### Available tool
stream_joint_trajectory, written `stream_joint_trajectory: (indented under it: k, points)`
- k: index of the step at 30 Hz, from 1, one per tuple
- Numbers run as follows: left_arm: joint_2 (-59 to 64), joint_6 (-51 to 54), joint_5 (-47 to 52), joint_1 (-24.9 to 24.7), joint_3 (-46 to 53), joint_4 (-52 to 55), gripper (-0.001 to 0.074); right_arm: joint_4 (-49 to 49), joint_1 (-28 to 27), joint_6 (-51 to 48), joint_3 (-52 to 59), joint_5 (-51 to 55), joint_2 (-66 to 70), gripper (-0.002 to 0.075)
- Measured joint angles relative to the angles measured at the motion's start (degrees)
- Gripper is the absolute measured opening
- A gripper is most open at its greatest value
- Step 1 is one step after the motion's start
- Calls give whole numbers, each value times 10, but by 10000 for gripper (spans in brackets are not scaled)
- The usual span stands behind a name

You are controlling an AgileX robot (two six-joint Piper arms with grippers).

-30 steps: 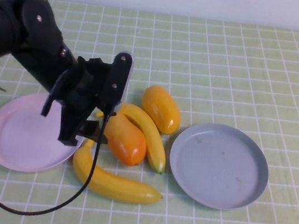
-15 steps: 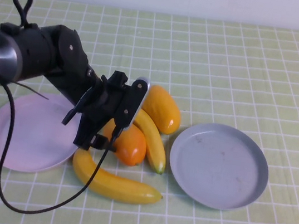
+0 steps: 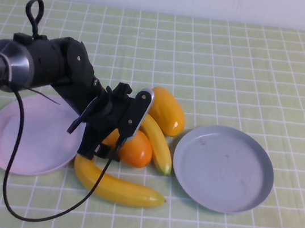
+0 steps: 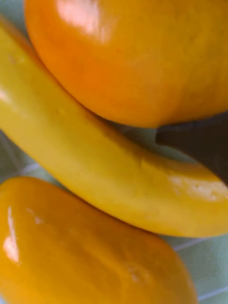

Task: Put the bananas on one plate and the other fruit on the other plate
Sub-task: Put one type of fruit in the left plate

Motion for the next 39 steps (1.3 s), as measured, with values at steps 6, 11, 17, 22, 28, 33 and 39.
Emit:
stream_joint_trajectory:
  k: [6,11,17,22,28,33,39]
  points:
    - [-35,-28,22,0,0,-24,542,0,0,0,0,0,0,-15]
    - [-95,-236,41,-1,0,-13,542,0,0,0,0,0,0,-15]
    - [-131,-690,38,2,0,125,542,0,0,0,0,0,0,-16]
    - [-130,-883,86,36,2,248,542,0,0,0,0,0,0,-15]
    - [-124,-926,92,104,20,246,542,0,0,0,0,-1,0,-15]
    - [-101,-932,78,139,30,246,542,0,0,0,0,-1,0,-15]
    - [-78,-936,57,144,30,262,547,0,0,0,0,-1,0,-15]
